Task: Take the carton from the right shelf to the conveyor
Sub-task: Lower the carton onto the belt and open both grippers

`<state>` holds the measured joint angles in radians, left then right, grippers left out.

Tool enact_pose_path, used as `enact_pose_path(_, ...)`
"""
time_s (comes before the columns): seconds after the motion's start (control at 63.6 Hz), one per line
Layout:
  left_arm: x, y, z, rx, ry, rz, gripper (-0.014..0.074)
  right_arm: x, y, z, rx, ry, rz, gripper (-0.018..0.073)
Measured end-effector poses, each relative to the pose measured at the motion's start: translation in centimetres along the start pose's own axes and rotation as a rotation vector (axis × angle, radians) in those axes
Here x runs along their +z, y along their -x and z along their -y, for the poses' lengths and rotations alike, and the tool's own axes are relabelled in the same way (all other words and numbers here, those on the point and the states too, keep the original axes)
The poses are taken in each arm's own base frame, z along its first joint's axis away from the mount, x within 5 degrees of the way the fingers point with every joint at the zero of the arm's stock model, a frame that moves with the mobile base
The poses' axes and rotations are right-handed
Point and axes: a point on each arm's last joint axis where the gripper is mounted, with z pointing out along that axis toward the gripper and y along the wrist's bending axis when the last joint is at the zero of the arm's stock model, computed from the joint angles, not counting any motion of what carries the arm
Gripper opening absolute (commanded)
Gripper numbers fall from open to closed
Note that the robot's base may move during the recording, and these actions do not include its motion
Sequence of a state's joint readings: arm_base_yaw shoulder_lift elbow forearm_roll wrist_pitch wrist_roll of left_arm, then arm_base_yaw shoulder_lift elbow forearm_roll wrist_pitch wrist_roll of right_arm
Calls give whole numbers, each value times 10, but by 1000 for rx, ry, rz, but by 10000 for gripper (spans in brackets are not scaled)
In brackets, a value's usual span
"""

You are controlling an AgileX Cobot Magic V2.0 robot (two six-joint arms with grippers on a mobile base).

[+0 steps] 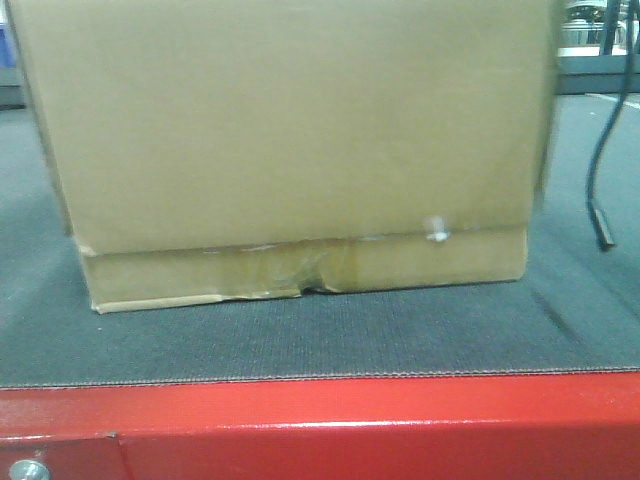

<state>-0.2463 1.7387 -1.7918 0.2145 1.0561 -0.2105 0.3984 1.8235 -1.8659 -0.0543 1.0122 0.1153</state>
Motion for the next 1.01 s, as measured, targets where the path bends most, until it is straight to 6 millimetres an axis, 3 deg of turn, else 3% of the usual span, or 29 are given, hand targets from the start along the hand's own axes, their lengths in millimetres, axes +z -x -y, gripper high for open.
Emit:
enact_pose_path(0.031,0,0,0,1,1,0,597,0,0,0,-2,0,3,572)
enact_pose_path(0.063,0,0,0,1,2,-3,621,-1,1,0,-2,1,7,573)
enact_pose_path(0.236,-4,-2,-1,-1,6,-17,580,-18,3,1,0,4,43,570)
enact_pose_path(0.346,-22,-1,-6,-4,12,16,538,-41,4,2,2,7,79,552)
enact_pose_path(0.456,-53,-1,-14,-6,29,79,405,-68,3,4,6,8,118,413)
enact_pose_path(0.582,-90,-6,-30,-8,58,148,155,-97,-1,12,22,-4,137,97)
enact_pose_path(0.661,-112,-17,-45,-23,80,188,-9,-112,-4,18,37,-16,147,-91)
enact_pose_path(0.692,-118,-21,-50,-31,88,204,-39,-116,-5,21,42,-20,153,-87)
enact_pose_path(0.818,-133,-49,-73,-80,121,244,4,-135,-17,33,67,-43,174,-69)
enact_pose_path(0.881,-136,-72,-83,-112,133,280,4,-145,-29,41,86,-61,189,-70)
enact_pose_path(1.007,-136,-116,-89,-139,147,331,4,-148,-55,54,116,-95,188,-70)
